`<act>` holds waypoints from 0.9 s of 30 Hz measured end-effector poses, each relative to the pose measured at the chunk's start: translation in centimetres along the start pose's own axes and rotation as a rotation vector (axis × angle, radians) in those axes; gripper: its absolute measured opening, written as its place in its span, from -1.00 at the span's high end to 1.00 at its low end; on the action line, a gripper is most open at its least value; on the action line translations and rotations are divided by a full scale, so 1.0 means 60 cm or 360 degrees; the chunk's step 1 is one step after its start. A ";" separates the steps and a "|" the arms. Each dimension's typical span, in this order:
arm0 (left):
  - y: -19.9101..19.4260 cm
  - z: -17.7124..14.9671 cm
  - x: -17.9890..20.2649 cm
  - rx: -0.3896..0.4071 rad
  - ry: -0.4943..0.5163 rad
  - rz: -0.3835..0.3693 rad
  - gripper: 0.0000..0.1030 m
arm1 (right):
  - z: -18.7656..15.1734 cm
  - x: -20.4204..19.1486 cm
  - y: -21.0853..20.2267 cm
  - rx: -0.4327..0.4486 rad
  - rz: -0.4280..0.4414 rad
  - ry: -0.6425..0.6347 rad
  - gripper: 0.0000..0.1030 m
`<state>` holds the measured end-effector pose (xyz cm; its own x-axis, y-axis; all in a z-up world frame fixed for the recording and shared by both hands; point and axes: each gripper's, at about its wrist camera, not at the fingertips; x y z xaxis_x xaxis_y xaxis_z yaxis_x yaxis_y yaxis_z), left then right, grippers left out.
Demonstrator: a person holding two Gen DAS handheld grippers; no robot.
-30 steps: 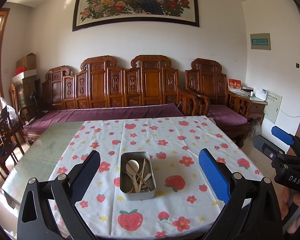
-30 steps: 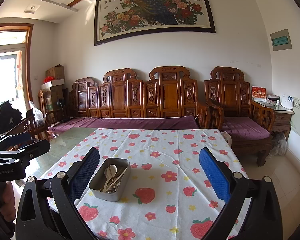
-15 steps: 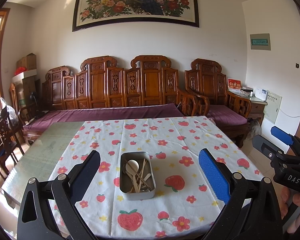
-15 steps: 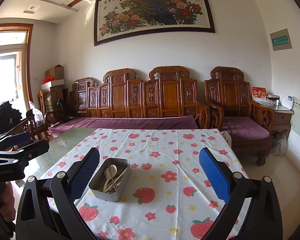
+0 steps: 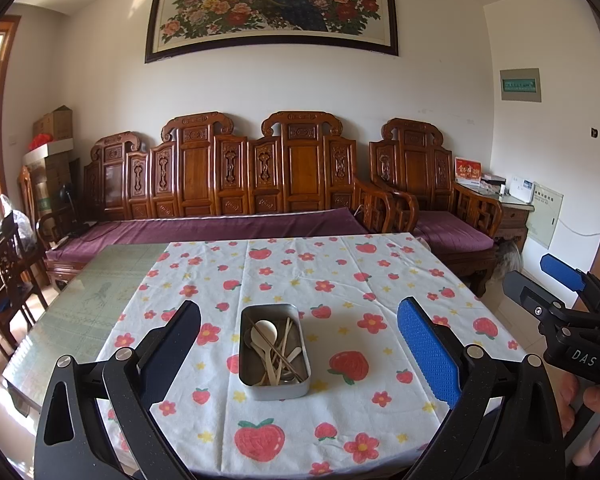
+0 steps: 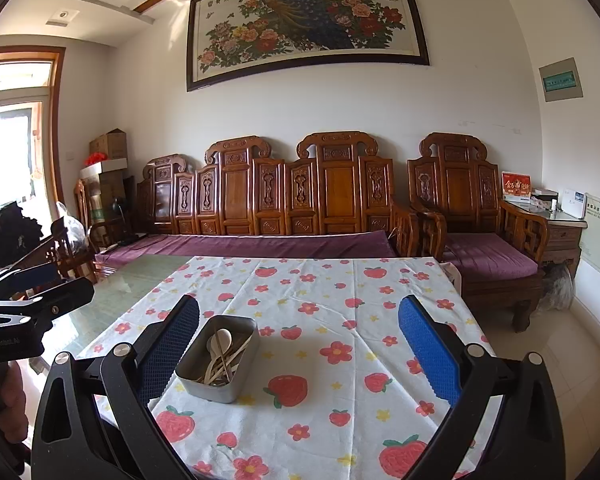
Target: Organize utensils
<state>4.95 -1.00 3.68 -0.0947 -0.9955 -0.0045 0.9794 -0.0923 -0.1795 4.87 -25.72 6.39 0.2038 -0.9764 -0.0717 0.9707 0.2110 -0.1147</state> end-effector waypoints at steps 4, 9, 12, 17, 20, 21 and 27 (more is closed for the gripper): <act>0.000 -0.001 -0.001 0.0001 -0.0002 0.0000 -0.85 | 0.000 0.000 0.000 0.0000 0.0000 0.0000 -0.95; -0.001 0.000 0.001 0.0003 -0.0002 0.0000 -0.85 | 0.001 0.001 -0.001 0.0003 0.0000 -0.0001 -0.95; -0.002 0.000 0.000 0.0003 -0.0002 0.0001 -0.85 | 0.001 0.001 -0.001 0.0002 -0.0002 0.0000 -0.95; -0.002 -0.002 0.001 0.0004 -0.0001 0.0001 -0.85 | 0.001 0.002 -0.001 0.0003 -0.0001 0.0000 -0.95; -0.002 -0.002 0.001 0.0005 -0.0002 0.0001 -0.85 | 0.001 0.002 -0.001 0.0002 -0.0001 0.0000 -0.95; -0.002 -0.001 0.001 0.0005 -0.0003 0.0000 -0.85 | 0.002 0.003 -0.002 0.0003 0.0000 0.0001 -0.95; -0.003 0.000 0.005 0.0003 0.0000 0.0005 -0.85 | 0.001 0.002 -0.002 0.0003 -0.0001 0.0000 -0.95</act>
<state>4.73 -1.30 3.71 -0.0917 -0.9958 -0.0054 0.9801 -0.0893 -0.1773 4.81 -25.88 6.48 0.2029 -0.9766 -0.0717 0.9712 0.2100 -0.1127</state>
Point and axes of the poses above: each gripper's, at about its wrist camera, not at the fingertips, and y roughly the way its jaws point, x to its right, z to its top, and after that the axes turned 14 degrees about x, right-handed
